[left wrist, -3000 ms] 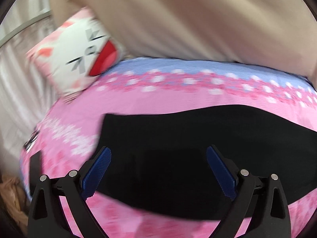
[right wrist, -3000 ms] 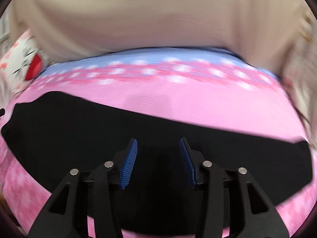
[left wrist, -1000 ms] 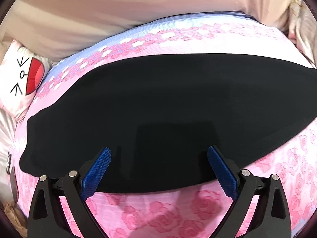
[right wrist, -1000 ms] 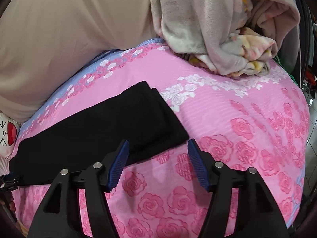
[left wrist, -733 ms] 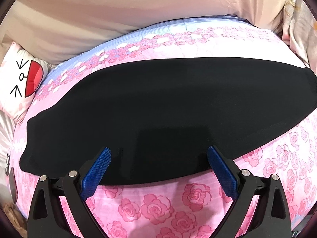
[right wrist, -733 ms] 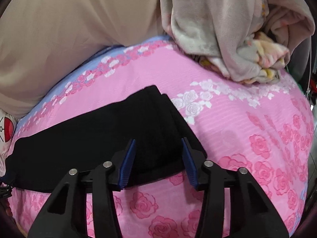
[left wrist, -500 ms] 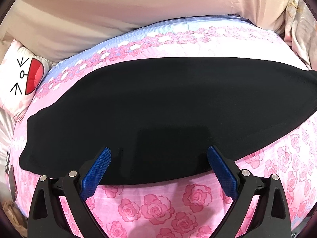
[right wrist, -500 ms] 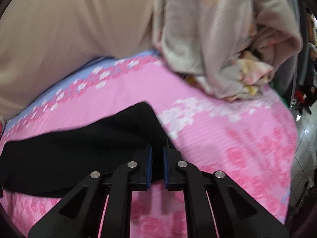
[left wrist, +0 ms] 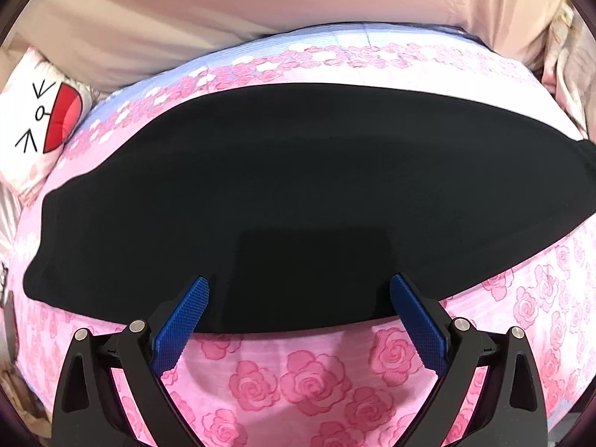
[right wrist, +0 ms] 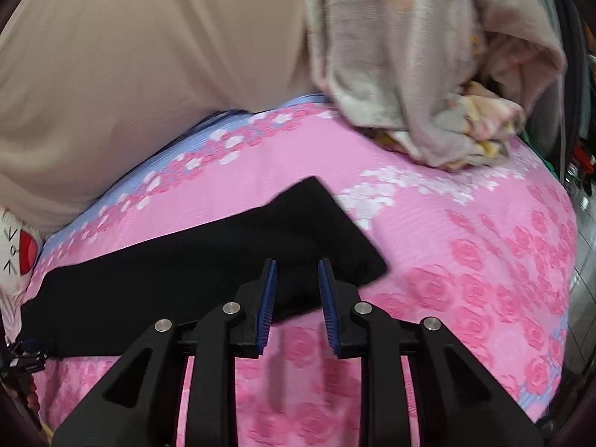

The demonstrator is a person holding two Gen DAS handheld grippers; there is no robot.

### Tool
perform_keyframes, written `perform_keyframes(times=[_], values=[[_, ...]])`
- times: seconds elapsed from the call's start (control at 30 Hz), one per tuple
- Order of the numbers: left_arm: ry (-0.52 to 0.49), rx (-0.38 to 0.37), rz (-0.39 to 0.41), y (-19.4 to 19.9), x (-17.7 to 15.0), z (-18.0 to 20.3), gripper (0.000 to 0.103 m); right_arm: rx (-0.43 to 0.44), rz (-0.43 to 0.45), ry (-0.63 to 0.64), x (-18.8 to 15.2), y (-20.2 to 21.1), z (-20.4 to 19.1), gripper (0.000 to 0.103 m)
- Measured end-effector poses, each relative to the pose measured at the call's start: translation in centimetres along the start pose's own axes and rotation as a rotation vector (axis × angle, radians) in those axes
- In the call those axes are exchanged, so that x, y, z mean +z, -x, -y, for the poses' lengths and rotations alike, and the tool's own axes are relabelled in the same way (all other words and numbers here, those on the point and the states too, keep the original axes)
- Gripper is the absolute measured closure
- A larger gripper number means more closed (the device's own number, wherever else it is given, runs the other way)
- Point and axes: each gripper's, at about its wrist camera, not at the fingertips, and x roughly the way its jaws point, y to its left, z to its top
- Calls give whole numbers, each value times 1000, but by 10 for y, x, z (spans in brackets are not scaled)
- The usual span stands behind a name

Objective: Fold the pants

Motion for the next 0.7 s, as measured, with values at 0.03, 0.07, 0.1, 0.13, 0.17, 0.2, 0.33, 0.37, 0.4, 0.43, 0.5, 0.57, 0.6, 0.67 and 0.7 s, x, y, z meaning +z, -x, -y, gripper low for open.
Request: perform_keyframes(times=[0.03, 0.07, 0.1, 0.13, 0.17, 0.2, 0.33, 0.37, 0.4, 0.43, 0.5, 0.57, 0.6, 0.67, 0.7], values=[[8, 5, 13, 2, 1, -4, 6, 7, -4, 10, 4, -7, -4, 79], [15, 15, 22, 4, 2, -8, 6, 27, -14, 9, 12, -19, -8, 79], [25, 21, 33, 6, 4, -13, 6, 27, -26, 4, 18, -31, -7, 78], [39, 21, 45, 8, 6, -20, 6, 7, -45, 3, 23, -45, -5, 73], [51, 27, 48, 8, 8, -25, 6, -40, -71, 9, 26, -61, 2, 69], [63, 38, 50, 7, 8, -30, 6, -133, -122, 13, 28, -82, 13, 72], [109, 36, 41, 8, 7, -53, 6, -136, -54, -104, 34, -56, 24, 78], [114, 33, 43, 8, 7, -58, 6, -134, -19, -111, 32, -42, 21, 76], [119, 35, 43, 8, 6, -61, 6, -118, 3, -107, 28, -26, 16, 76], [127, 32, 43, 6, 5, -65, 6, -115, 16, -106, 23, -14, 12, 76], [131, 24, 39, 4, 5, -68, 6, -109, 21, -107, 9, 3, 4, 64], [131, 17, 38, 1, 5, -67, 6, -107, 27, -99, -9, 17, -7, 48], [130, 13, 37, -1, 5, -67, 6, -107, 26, -86, -15, 20, -12, 48], [129, 4, 38, -3, 6, -66, 6, -102, 23, -54, -27, 22, -27, 48], [125, 1, 42, -3, 6, -65, 6, -83, 23, -42, -32, 23, -37, 48]])
